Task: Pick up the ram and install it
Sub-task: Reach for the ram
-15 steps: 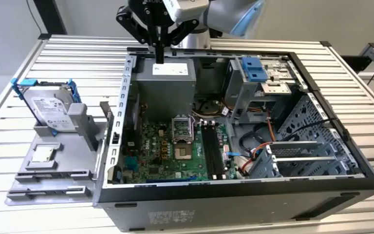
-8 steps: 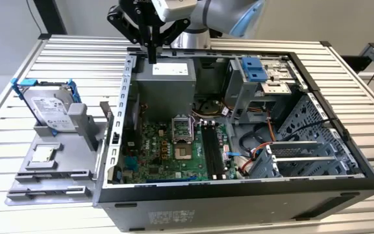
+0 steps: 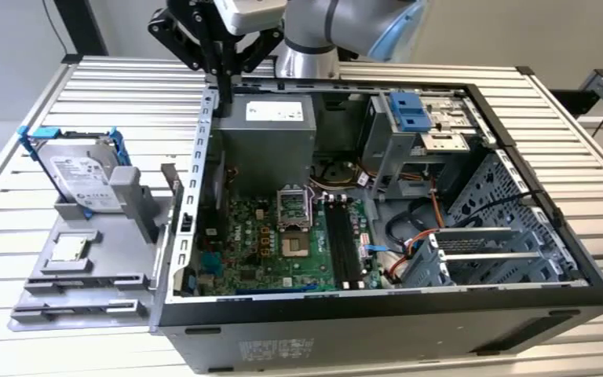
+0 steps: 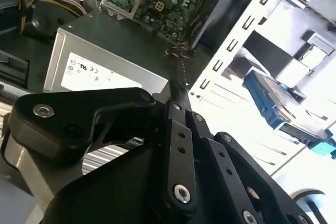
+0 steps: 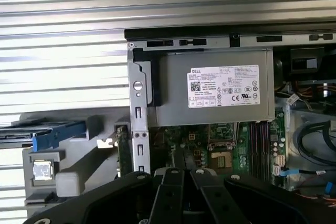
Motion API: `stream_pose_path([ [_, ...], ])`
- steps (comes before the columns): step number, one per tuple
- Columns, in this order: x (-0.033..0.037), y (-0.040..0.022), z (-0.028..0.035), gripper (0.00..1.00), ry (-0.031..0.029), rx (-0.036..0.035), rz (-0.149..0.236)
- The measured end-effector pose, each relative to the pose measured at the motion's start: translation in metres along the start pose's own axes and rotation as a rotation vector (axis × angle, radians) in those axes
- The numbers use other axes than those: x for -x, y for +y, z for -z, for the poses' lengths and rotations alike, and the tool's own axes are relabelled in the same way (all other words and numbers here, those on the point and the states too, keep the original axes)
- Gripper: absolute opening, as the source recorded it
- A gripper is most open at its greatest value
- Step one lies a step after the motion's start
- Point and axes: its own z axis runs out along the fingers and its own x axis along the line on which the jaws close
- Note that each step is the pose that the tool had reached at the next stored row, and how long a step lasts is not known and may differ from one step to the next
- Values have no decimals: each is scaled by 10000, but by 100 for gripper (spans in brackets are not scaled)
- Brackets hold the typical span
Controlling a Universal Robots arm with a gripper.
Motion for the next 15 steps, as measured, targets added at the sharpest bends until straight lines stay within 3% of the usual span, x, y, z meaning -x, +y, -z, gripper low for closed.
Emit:
stream_pose_path([
  [15, -489, -34, 11, 0, 0, 1, -1],
])
